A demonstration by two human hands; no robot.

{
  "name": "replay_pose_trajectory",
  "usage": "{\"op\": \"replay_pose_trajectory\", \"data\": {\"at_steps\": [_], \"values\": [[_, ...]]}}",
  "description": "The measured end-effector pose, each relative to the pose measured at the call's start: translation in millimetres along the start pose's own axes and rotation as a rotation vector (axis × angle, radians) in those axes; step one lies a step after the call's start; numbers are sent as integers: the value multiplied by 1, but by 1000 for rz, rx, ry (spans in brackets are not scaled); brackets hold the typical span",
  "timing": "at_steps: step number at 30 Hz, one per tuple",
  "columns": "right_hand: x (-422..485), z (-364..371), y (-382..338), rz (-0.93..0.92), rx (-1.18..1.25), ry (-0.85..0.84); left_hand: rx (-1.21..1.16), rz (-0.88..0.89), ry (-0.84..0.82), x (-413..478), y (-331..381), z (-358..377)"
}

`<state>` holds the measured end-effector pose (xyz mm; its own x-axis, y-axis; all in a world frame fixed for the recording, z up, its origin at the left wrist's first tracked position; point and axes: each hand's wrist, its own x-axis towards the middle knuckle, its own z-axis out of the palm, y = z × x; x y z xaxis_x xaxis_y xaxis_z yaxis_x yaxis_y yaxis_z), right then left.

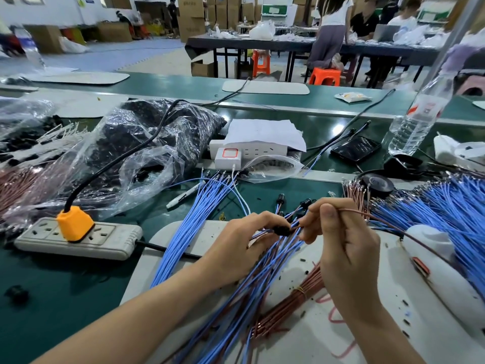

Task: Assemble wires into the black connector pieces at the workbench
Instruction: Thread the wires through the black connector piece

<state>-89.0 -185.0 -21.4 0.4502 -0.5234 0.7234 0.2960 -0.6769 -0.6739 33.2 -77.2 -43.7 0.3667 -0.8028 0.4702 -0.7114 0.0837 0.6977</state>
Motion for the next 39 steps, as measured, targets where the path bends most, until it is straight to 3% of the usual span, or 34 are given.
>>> {"op": "replay_pose_trajectory", "data": {"at_steps": [7,16,25,32,39], "values": [[0,-1,2,11,7,-36,0,-13,6,0,2,-1],[-1,4,7,419,221,-172,-86,-59,-3,0,1,-2],[-4,7,9,732,472,-343,-351,-121,22,4,2,-4],[-5,11,9,625,381,-264,-648,-263,41,4,1,-6],[-6,12,7,693,411,-261,-769,-331,16,4,3,-8]]}}
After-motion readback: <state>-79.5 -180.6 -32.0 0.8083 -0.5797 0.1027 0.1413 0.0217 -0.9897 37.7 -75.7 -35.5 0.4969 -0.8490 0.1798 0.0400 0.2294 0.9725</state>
